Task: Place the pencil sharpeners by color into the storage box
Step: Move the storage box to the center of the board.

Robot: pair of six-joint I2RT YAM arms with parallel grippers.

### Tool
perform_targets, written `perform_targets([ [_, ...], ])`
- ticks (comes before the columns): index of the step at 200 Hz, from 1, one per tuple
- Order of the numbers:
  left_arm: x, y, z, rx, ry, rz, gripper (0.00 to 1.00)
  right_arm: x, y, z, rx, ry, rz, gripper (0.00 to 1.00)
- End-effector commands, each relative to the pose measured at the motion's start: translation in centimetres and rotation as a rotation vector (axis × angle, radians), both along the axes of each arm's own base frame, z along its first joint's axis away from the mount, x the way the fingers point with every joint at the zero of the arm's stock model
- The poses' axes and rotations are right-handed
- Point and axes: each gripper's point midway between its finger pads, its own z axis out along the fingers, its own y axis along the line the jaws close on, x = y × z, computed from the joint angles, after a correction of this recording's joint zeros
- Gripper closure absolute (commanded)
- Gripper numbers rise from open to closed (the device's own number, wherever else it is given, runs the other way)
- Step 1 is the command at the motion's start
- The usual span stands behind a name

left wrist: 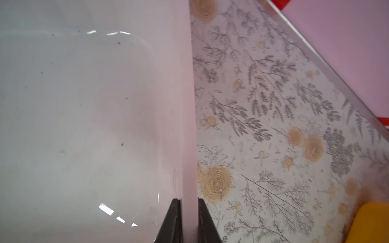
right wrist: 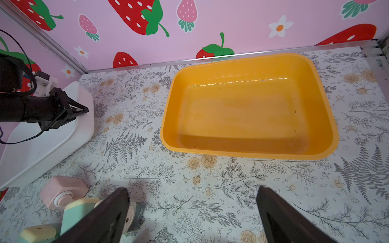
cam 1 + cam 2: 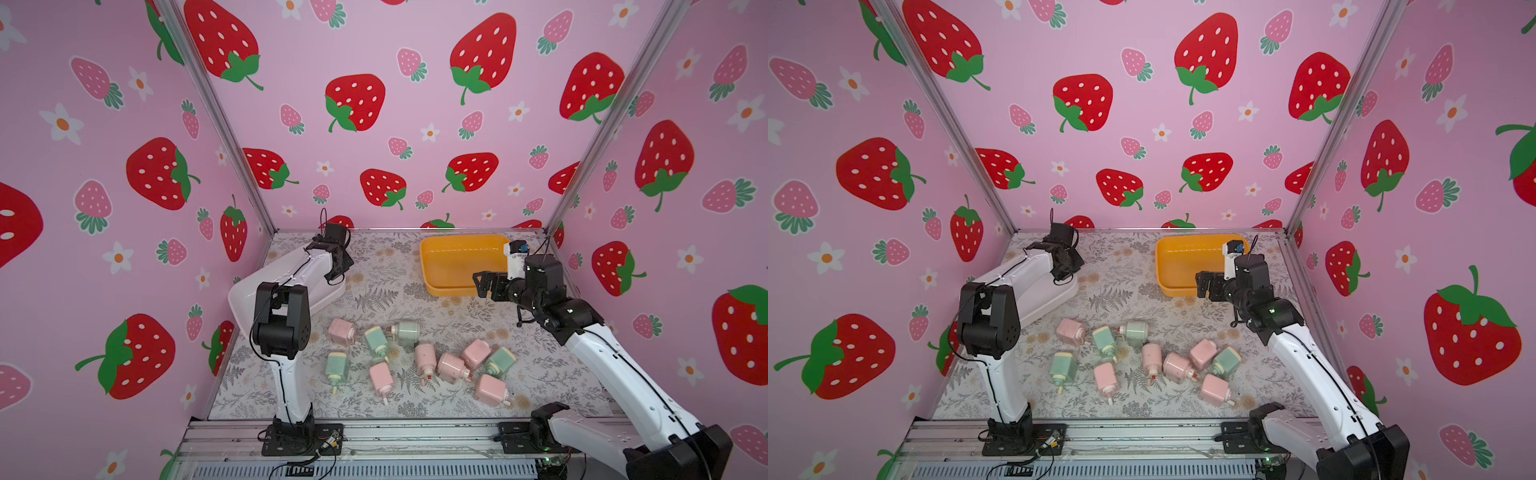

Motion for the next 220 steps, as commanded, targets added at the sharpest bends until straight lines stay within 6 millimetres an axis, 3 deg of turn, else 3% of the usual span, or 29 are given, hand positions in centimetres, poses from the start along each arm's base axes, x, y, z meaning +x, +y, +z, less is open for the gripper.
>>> perform_targets([
  [1, 2.6, -4.0, 2.5, -0.038, -0.115, -0.177, 1.00, 0.5, -0.9, 0.7, 0.028, -0.053, -0.076, 0.00],
  [44, 2.0, -7.1, 2.7, -0.012, -0.078, -0.347, 1.00, 1.5, -0.6, -1.0, 0.087, -0.055, -0.112, 0.00],
  [97, 1.0, -11.1, 1.8, -0.072, -0.041, -0.483, 1.00, 4.0, 2.0, -2.9, 0.157, 0.029, -0.054, 0.00],
  [133, 0.8, -15.0, 1.3, -0.075, -0.018, -0.585, 1.00, 5.9, 3.6, -4.3, 0.206, 0.072, -0.031, 0.00],
  [151, 1.2, -16.4, 0.8, -0.079, -0.004, -0.580, 1.00, 6.8, 4.5, -5.2, 0.229, 0.107, -0.013, 0.00],
  [179, 2.0, -16.9, -0.8, -0.074, 0.031, -0.442, 1.00, 8.1, 5.8, -6.2, 0.279, 0.143, 0.001, 0.00],
  [220, 2.3, -20.5, -2.2, -0.154, 0.045, -0.413, 1.00, 9.6, 7.6, -7.1, 0.353, 0.181, 0.033, 0.00],
])
